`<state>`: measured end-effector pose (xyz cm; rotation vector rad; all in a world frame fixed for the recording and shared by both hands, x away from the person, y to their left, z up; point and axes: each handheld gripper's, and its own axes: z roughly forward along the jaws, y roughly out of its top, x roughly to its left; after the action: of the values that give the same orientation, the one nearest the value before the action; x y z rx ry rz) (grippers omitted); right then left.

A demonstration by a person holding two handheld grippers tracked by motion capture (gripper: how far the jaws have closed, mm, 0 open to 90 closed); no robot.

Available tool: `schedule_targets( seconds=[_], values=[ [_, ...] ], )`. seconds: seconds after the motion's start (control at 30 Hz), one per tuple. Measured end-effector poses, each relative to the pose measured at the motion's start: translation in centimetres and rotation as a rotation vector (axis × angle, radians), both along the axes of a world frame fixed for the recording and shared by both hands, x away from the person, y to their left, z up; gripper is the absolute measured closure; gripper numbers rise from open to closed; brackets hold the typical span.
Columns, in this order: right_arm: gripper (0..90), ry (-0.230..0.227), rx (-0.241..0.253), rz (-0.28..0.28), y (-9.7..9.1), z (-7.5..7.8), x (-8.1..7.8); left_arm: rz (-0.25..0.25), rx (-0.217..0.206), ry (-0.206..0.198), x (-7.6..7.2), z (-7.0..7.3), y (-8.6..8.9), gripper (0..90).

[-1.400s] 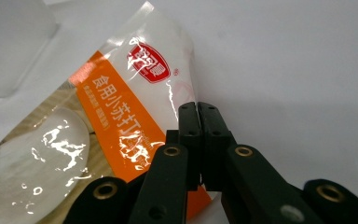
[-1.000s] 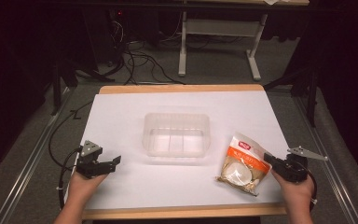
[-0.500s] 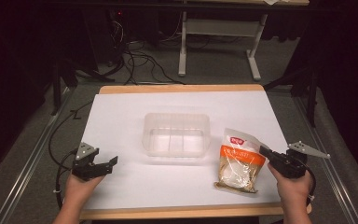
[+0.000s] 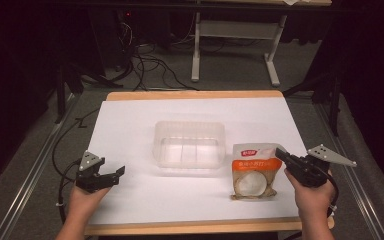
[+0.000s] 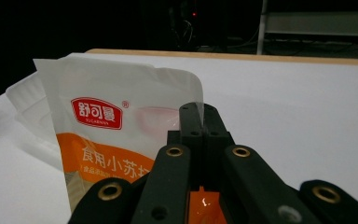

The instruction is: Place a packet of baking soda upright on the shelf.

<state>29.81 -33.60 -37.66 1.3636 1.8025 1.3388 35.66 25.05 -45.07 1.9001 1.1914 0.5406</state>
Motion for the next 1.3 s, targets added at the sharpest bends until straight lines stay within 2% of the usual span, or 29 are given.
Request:
schedule_targets(
  seconds=[0.27,0.4,0.5,0.57,0.6,0.73,0.77,0.83,1.03,1.3],
  values=[
    [90.0,-0.041,-0.018,-0.011,0.2,1.6,-0.1,-0.001,-0.006,-0.016,-0.1,0.2,-0.1,16.9],
    [90.0,-0.088,-0.035,-0.039,0.6,2.7,0.0,-0.008,-0.005,-0.014,0.1,0.2,-0.1,17.0],
    [90.0,-0.108,-0.025,-0.05,0.7,2.9,0.0,-0.01,-0.008,-0.017,0.1,0.2,-0.1,17.1],
    [90.0,-0.115,-0.017,-0.053,0.7,2.8,-0.1,-0.009,-0.011,-0.02,0.1,0.3,-0.1,17.1],
    [90.0,-0.12,0.008,-0.052,0.6,2.3,-0.1,-0.009,-0.012,-0.019,0.1,0.2,0.0,17.2],
    [90.0,-0.097,-0.003,-0.057,0.8,1.2,-0.1,-0.011,-0.009,-0.014,0.1,0.2,0.0,17.1],
    [90.0,-0.104,0.012,-0.051,0.7,1.0,-0.2,-0.012,-0.006,-0.015,0.1,0.2,-0.1,17.1],
    [90.0,-0.108,-0.005,-0.068,0.5,0.9,-0.6,-0.018,-0.005,-0.016,0.1,0.2,-0.2,17.2],
    [90.0,-0.12,-0.006,-0.072,0.5,0.2,-1.4,-0.017,-0.004,-0.016,0.1,0.2,-0.2,17.1],
    [89.9,-0.128,-0.034,-0.064,1.3,-0.3,-1.9,-0.021,-0.007,-0.016,0.0,0.3,-0.1,17.1]
  ],
)
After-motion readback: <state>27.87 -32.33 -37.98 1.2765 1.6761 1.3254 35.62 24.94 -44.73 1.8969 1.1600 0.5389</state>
